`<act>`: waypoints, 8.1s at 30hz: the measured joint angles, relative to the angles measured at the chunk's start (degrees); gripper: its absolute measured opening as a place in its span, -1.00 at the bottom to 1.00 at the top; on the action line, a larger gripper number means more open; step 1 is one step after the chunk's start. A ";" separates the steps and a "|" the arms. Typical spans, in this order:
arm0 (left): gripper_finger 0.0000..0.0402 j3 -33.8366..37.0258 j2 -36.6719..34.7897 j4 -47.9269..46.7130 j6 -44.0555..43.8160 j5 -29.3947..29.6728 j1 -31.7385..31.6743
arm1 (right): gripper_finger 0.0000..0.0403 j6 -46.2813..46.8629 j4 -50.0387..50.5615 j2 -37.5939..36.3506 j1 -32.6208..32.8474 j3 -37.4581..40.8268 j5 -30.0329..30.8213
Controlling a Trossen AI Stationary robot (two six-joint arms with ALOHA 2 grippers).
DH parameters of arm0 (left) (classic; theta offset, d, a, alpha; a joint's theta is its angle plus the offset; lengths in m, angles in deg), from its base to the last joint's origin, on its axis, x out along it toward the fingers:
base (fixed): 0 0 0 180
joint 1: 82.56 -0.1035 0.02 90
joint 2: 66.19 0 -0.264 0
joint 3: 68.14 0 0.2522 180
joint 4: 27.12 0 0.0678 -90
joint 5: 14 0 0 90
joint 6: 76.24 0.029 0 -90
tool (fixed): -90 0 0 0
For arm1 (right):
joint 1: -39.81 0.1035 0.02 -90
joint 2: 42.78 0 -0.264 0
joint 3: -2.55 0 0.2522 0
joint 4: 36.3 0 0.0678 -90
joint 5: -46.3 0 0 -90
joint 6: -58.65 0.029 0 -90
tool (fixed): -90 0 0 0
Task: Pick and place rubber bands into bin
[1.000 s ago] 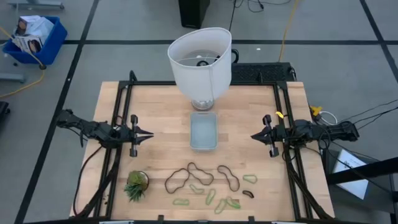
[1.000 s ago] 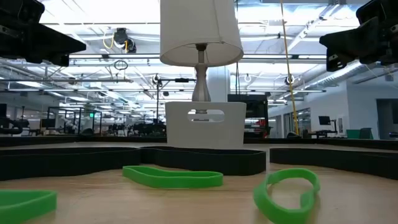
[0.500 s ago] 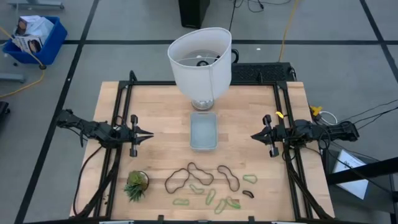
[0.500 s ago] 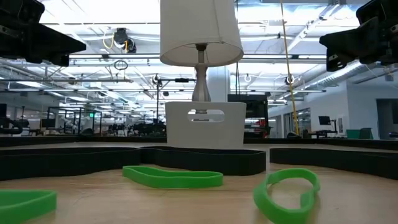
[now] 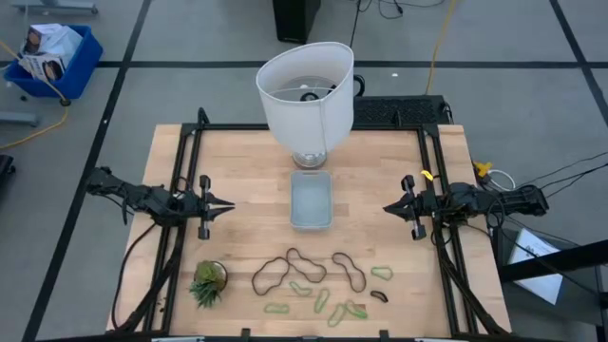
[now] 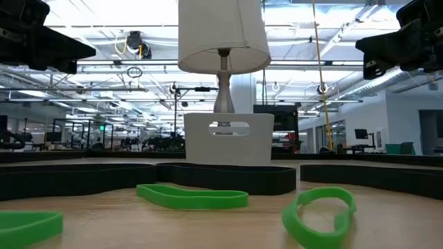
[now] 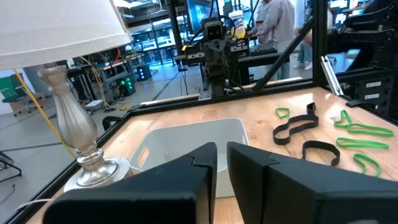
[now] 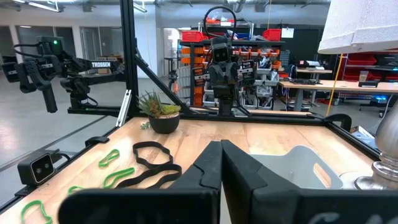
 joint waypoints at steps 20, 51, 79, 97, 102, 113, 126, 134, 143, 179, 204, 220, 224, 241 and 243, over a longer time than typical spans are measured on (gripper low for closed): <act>-0.77 0.00 -0.02 0.00 0.00 0.00 -0.01 | -1.00 -0.01 0.00 0.02 0.00 -0.01 0.00; -0.77 0.00 -0.02 0.00 0.00 0.00 0.00 | -1.00 0.00 0.00 0.00 0.00 -0.01 0.00; -0.77 -0.02 -0.02 0.02 0.00 -0.01 0.01 | -1.00 -0.01 0.00 0.02 -0.01 -0.01 0.00; -0.77 0.02 0.00 2.56 -6.66 -0.07 0.02 | -1.00 -0.05 -0.42 0.02 0.00 -0.01 0.00; -0.77 0.02 0.00 3.16 -12.69 -0.07 0.01 | -1.00 -0.03 -0.42 0.02 -0.01 0.00 0.00; -0.82 0.02 6.19 7.20 -15.61 -0.34 -0.01 | -1.00 -5.82 -0.40 0.00 -0.02 -0.01 0.29; -0.99 -15.47 38.84 7.52 -15.19 -1.03 0.20 | -1.00 -12.69 -0.42 0.02 -0.01 0.00 0.37; -0.96 -30.07 63.01 7.44 -15.94 0.37 0.80 | -1.00 -17.20 -0.42 0.00 0.00 -0.01 0.33; -0.96 -43.50 81.16 7.33 -14.99 -1.23 3.73 | -1.00 -17.19 -0.73 0.00 -0.02 0.01 0.20; -0.31 -53.34 105.61 10.60 -6.12 -4.53 4.49 | -1.00 -9.86 -6.35 0.04 -0.02 0.01 3.23; 0.09 -54.35 107.09 4.06 -7.30 -16.82 -3.03 | -1.00 -11.18 -6.84 0.09 -0.02 0.01 3.28; -0.32 -54.40 111.32 6.03 -7.77 -21.13 -3.19 | -1.00 -11.18 -6.82 0.17 -0.01 0.00 3.45; -0.84 -54.38 111.34 6.01 -5.73 -22.12 -2.13 | -1.00 -11.18 -6.82 0.17 0.00 0.01 3.45; -0.98 -58.80 99.54 -0.43 3.72 -3.90 2.24 | -1.00 -11.18 -6.77 0.31 0.00 -0.01 3.40; -0.99 -58.53 96.34 -0.49 4.52 -1.97 2.77 | -1.00 -11.18 -6.86 0.33 0.00 0.01 3.41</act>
